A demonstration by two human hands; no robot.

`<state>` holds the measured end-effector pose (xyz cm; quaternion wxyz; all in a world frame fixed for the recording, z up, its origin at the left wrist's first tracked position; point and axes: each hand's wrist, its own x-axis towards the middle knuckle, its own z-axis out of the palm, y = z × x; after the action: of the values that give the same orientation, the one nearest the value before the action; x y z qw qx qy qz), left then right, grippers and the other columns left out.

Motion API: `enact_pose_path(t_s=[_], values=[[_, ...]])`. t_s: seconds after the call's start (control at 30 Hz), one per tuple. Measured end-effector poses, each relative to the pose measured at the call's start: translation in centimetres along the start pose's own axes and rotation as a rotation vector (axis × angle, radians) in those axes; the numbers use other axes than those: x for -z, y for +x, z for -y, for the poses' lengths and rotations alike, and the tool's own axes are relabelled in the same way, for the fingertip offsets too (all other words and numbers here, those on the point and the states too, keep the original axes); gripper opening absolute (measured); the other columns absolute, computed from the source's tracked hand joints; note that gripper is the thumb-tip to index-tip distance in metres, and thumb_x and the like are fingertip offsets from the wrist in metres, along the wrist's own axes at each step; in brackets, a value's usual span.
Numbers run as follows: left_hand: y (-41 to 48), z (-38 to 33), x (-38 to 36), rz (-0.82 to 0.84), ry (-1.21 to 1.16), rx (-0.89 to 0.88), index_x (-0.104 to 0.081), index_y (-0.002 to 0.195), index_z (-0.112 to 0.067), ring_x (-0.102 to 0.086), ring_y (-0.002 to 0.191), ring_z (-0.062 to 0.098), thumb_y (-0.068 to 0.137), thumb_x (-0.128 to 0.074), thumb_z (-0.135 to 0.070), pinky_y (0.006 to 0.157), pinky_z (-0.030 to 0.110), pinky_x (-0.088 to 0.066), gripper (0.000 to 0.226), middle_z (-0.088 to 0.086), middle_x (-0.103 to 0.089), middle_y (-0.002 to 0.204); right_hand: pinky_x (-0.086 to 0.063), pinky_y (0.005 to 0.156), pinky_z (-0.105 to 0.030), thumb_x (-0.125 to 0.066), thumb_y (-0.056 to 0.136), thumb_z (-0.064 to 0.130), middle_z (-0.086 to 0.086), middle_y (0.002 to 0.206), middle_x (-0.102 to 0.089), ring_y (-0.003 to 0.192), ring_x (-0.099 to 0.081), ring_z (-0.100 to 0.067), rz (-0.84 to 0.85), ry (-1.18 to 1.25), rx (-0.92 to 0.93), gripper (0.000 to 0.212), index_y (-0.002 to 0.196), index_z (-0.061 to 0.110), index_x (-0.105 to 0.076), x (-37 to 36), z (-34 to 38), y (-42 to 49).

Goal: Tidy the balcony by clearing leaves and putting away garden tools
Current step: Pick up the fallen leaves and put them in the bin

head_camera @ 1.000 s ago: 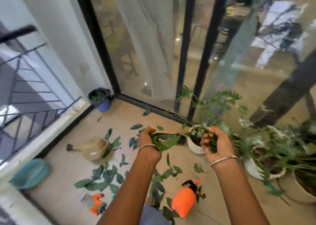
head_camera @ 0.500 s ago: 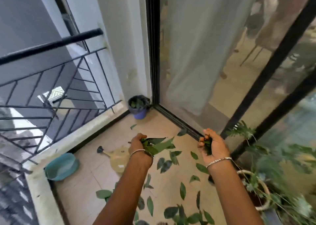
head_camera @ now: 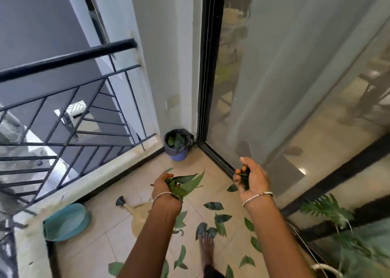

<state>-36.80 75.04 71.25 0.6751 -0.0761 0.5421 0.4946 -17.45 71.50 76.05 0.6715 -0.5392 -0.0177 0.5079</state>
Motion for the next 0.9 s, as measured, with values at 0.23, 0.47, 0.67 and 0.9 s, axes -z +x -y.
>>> enact_pose_path(t_s=[0.23, 0.47, 0.67, 0.9], values=[[8.4, -4.4, -8.4, -0.117, -0.083, -0.017, -0.053, 0.064, -0.012, -0.053, 0.060, 0.026, 0.084, -0.056, -0.015, 0.060, 0.033, -0.054, 0.021, 0.006, -0.054, 0.058, -0.035, 0.037, -0.019, -0.067, 0.084, 0.004, 0.001, 0.054, -0.045, 0.043, -0.044, -0.011, 0.033, -0.092, -0.120, 0.028, 0.066, 0.015, -0.048, -9.0, 1.1, 12.1], [16.3, -9.2, -15.7, -0.221, -0.159, -0.033, -0.051, 0.065, -0.010, -0.051, 0.060, 0.025, 0.083, -0.055, -0.009, 0.065, 0.033, -0.050, 0.018, 0.006, -0.051, 0.067, -0.039, 0.039, -0.019, -0.070, 0.082, 0.006, 0.001, 0.055, -0.047, 0.049, -0.051, -0.012, 0.020, -0.203, -0.212, 0.026, 0.067, 0.014, -0.050, -17.8, 1.3, 24.6], [23.9, -12.1, -18.7, -0.285, -0.214, -0.055, -0.051, 0.064, -0.011, -0.056, 0.071, 0.032, 0.064, -0.060, -0.010, 0.091, 0.048, -0.049, 0.009, 0.011, -0.056, 0.076, -0.042, 0.041, -0.017, -0.070, 0.081, 0.008, -0.003, 0.057, -0.053, 0.043, -0.054, -0.010, -0.005, -0.250, -0.275, 0.019, 0.069, 0.011, -0.056, -23.2, -2.2, 34.2], [36.0, -15.4, -21.7, -0.343, -0.229, 0.030, -0.053, 0.068, -0.009, -0.059, 0.084, 0.037, 0.041, -0.066, -0.009, 0.096, 0.057, -0.047, 0.030, 0.019, -0.061, 0.090, -0.040, 0.037, -0.018, -0.070, 0.082, 0.003, -0.003, 0.047, -0.052, 0.035, -0.051, -0.013, -0.044, -0.321, -0.378, 0.025, 0.064, 0.007, -0.053, -28.9, -7.7, 45.6]])
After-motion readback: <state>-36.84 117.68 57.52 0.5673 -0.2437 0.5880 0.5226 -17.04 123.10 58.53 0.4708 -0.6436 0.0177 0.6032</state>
